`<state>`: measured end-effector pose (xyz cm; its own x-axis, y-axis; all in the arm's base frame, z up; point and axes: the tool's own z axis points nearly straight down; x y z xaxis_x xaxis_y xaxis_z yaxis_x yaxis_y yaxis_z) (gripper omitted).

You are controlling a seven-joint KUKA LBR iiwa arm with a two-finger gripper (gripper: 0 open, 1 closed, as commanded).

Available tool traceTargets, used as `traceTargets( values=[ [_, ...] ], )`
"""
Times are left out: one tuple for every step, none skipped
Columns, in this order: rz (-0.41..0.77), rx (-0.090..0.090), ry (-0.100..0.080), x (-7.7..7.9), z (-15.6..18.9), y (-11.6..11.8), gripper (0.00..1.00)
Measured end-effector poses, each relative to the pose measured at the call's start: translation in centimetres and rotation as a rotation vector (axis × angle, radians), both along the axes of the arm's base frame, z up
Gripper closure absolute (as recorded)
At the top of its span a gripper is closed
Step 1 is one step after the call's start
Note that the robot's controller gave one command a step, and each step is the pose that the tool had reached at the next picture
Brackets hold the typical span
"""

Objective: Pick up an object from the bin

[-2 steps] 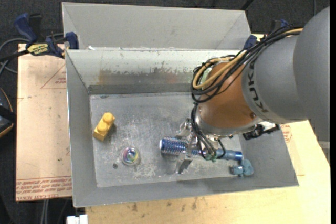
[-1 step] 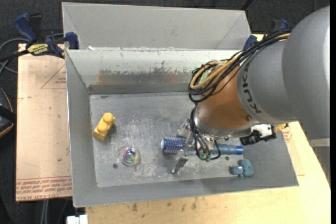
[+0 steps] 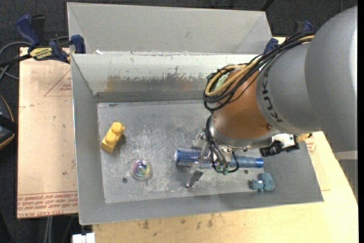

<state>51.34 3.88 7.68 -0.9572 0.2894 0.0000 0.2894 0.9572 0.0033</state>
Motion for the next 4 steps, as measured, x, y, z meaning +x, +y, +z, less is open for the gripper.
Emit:
traceTargets(
  values=[
    [-0.001,-0.001,-0.012,0.4,0.4,0.0,1.0],
    [0.002,-0.002,-0.007,0.6,8.1,0.0,1.0],
    [0.004,-0.002,-0.003,0.6,11.2,0.1,1.0],
    [0.006,-0.002,-0.001,0.7,11.9,0.1,1.0]
  ],
)
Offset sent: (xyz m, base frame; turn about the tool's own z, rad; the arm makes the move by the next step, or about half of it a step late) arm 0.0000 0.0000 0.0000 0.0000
